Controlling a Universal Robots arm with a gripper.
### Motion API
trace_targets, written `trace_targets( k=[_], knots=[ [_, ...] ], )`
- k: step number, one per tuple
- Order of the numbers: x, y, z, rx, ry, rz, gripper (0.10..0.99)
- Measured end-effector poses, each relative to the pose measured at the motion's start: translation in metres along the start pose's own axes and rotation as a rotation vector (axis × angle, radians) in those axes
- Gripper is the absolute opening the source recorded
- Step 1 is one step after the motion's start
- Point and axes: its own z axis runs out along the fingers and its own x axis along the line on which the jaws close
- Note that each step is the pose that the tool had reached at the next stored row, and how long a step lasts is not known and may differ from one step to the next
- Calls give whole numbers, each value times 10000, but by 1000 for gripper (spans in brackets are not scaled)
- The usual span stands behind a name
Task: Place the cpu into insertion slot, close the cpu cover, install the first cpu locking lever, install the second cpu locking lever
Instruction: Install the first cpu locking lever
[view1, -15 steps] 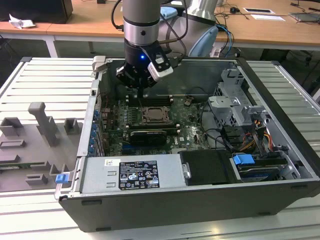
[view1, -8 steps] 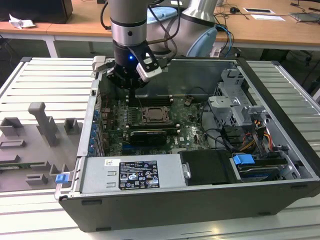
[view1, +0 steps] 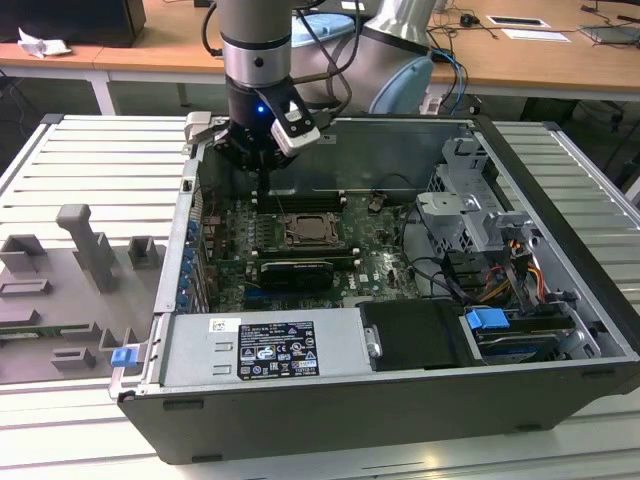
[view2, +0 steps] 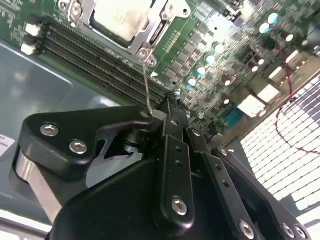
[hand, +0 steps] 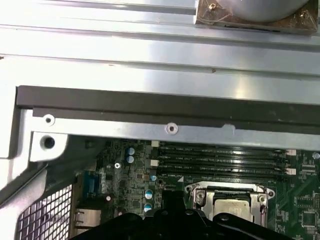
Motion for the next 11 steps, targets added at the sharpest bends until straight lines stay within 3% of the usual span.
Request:
trace_targets(
  k=[11],
  knots=[
    [-227,-6,22,0,0,-2,106]
  ],
)
